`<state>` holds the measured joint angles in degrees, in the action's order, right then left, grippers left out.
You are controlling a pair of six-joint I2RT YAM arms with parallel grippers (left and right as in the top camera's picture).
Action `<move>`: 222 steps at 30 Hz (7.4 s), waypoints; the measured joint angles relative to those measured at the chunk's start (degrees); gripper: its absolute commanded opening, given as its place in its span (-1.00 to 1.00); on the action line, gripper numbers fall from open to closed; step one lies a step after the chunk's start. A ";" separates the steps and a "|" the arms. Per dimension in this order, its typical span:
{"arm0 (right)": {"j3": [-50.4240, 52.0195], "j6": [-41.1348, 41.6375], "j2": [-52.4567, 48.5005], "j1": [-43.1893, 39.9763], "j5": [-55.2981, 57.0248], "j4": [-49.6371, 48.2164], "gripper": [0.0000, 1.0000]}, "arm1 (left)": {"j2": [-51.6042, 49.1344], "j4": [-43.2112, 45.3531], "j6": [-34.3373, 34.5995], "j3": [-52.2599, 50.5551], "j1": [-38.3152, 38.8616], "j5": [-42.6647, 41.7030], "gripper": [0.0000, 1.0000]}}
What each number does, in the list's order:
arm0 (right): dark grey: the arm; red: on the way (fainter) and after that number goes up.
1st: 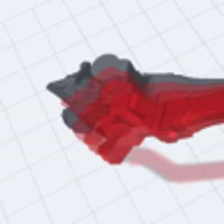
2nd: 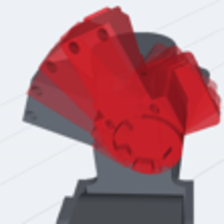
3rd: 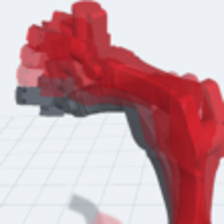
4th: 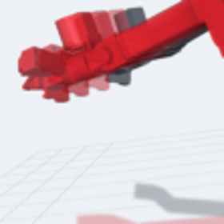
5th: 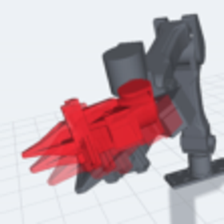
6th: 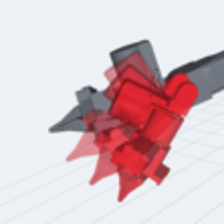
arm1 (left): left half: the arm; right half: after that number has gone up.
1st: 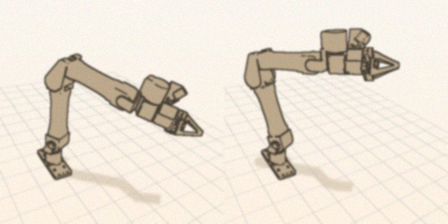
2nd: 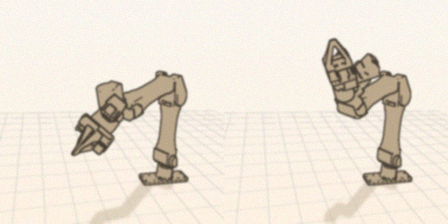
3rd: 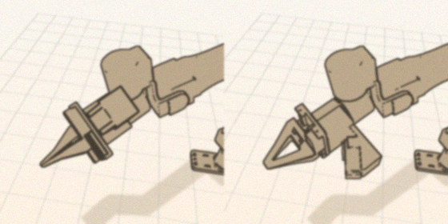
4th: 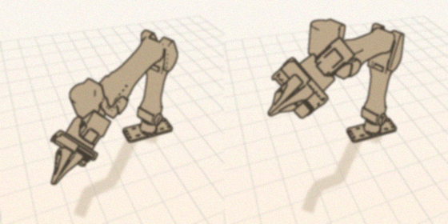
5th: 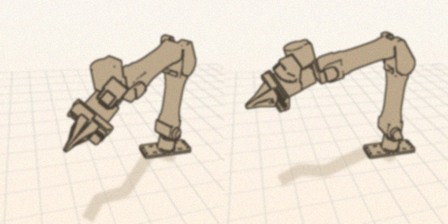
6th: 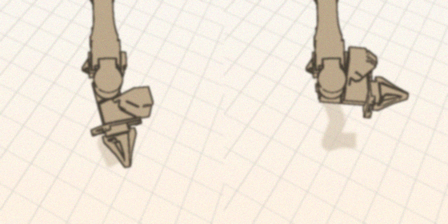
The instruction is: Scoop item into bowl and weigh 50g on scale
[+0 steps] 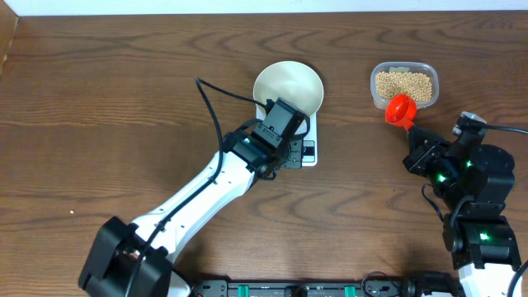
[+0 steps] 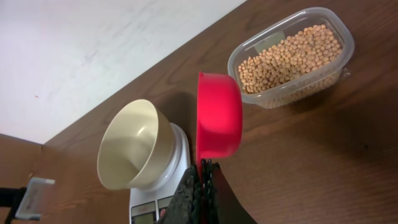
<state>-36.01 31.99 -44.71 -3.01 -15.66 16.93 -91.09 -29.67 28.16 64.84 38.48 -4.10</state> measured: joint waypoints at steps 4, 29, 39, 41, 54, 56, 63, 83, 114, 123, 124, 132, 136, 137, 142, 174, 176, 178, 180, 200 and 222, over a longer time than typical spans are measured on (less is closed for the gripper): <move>0.00 0.00 0.00 0.00 0.04 0.11 -0.98 | -2.16 1.73 1.70 -0.02 0.00 0.00 -0.84; 0.00 0.00 0.00 0.00 1.53 0.83 -0.98 | -8.59 9.49 5.09 -0.22 0.00 3.28 -0.85; 0.00 -0.44 0.00 0.00 1.57 0.92 -0.98 | -11.80 9.97 5.07 -0.24 0.00 3.56 -0.86; 0.00 -0.44 0.00 0.00 1.57 0.94 -0.98 | -11.80 10.23 5.09 -0.22 0.00 3.87 -0.85; 0.00 -1.03 0.00 0.00 1.64 1.40 -0.98 | -14.99 11.08 5.09 -0.24 0.00 5.64 -0.85; 0.00 -1.05 0.00 0.00 1.81 1.51 -0.98 | -15.10 11.15 5.09 -0.24 0.00 5.73 -0.85; 0.00 -1.05 0.00 0.00 2.19 1.53 -0.98 | -15.10 11.78 5.09 -0.24 0.00 5.77 -0.85; 0.00 -1.07 0.00 0.00 2.54 1.84 -0.98 | -15.13 11.96 5.09 -0.24 0.79 5.77 -0.85; 0.00 -1.07 0.00 0.00 2.60 1.86 -0.98 | -16.44 12.17 5.09 -0.24 0.79 5.75 -0.85; 0.00 -1.07 0.00 0.00 2.60 1.92 -0.98 | -16.44 12.20 5.09 -0.24 0.79 5.75 -0.85; 0.00 -1.07 0.00 0.00 2.60 1.92 -0.98 | -16.44 12.17 5.09 -0.24 0.79 5.75 -0.85; 0.00 -1.07 0.00 0.00 2.60 2.12 -0.98 | -16.44 12.17 5.09 -0.24 0.79 5.77 -0.85; 0.00 -1.07 0.00 0.00 2.60 2.16 -0.98 | -16.44 12.20 5.09 -0.24 0.79 5.77 -0.85; 0.00 -1.07 0.00 0.00 2.60 2.21 -0.98 | -16.44 12.22 5.09 -0.24 0.79 5.77 -0.85; 0.00 -1.07 0.00 0.00 2.62 2.56 -0.98 | -16.94 13.31 5.09 -0.24 0.79 5.79 -0.85; 0.00 -1.09 0.00 0.00 2.62 2.56 -0.98 | -17.05 13.75 5.09 -0.24 0.72 5.33 -0.85; 0.00 -1.11 0.00 0.00 2.60 2.56 -0.98 | -17.05 13.75 5.09 -0.24 0.72 5.31 -0.86; 0.00 -1.18 0.00 0.00 2.62 2.56 -0.98 | -17.05 13.75 5.09 -0.24 0.70 4.96 -0.85; 0.00 -1.22 0.00 0.00 2.62 2.56 -0.98 | -17.05 13.84 5.09 -0.24 0.63 3.91 -0.85; 0.00 -1.25 0.00 0.00 2.62 3.21 -0.98 | -17.05 13.86 5.09 -0.24 0.79 2.84 -0.85; 0.00 -1.25 0.00 0.00 2.62 3.39 -0.98 | -17.05 13.11 5.09 -0.24 1.11 7.74 -0.85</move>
<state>-36.01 30.74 -44.71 -3.01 -13.04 20.32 -108.14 -16.56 33.26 64.60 39.59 3.64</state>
